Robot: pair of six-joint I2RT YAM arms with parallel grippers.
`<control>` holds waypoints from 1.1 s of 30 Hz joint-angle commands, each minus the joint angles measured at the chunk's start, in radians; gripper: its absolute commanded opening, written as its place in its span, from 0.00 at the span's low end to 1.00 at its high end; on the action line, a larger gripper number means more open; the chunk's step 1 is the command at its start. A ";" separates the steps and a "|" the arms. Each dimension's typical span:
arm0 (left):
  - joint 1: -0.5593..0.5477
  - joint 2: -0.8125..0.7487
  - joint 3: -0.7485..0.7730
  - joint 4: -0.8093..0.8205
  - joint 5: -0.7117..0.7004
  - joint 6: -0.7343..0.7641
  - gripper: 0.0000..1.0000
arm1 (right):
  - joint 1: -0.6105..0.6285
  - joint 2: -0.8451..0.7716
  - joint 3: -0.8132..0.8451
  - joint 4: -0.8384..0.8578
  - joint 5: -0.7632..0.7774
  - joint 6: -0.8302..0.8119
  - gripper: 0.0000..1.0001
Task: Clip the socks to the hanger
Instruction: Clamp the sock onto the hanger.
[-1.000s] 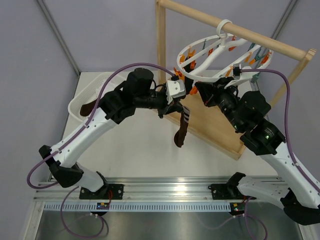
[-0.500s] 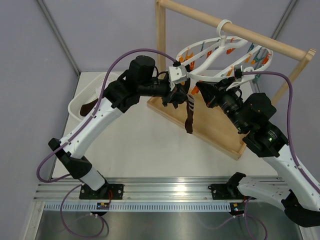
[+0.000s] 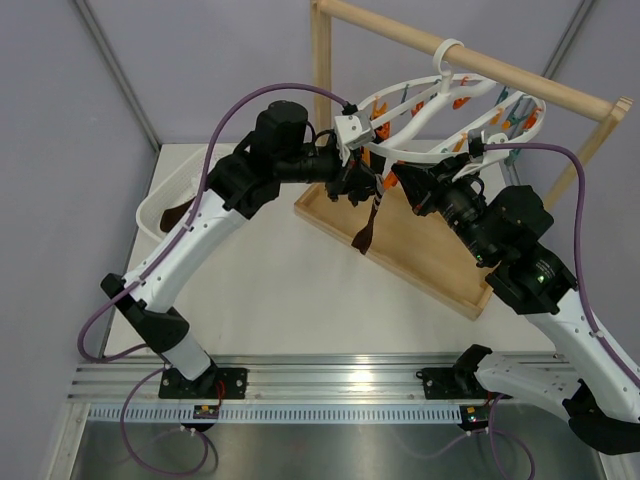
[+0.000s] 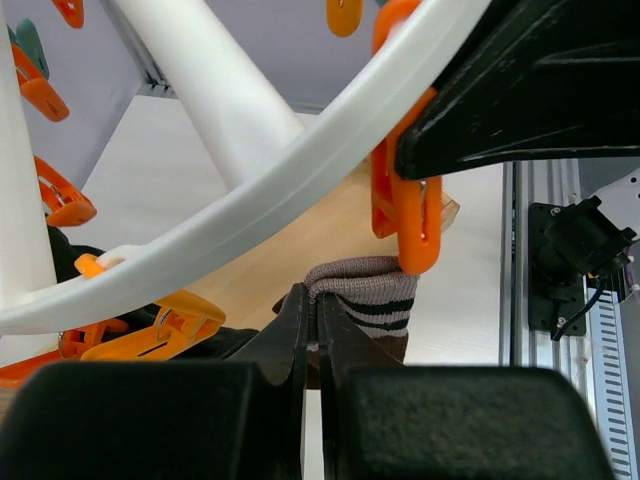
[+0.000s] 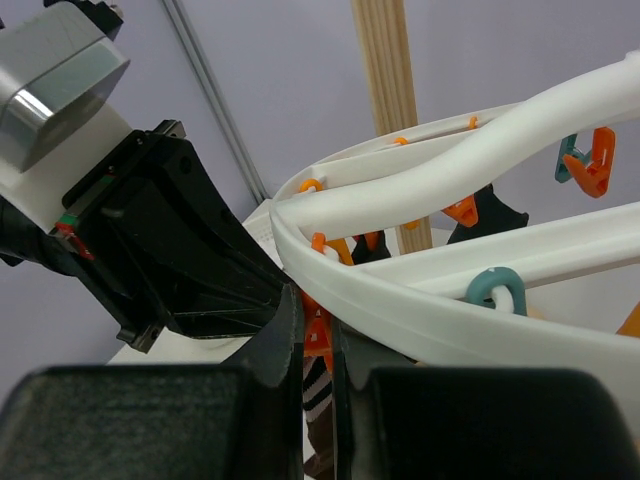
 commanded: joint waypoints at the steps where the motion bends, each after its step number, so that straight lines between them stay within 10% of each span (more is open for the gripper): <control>1: 0.005 0.019 0.043 0.045 -0.029 -0.024 0.00 | 0.008 -0.009 -0.002 -0.004 -0.098 -0.008 0.00; 33: 0.005 -0.059 -0.078 0.112 -0.046 -0.136 0.00 | 0.008 -0.035 -0.037 0.038 -0.049 -0.007 0.00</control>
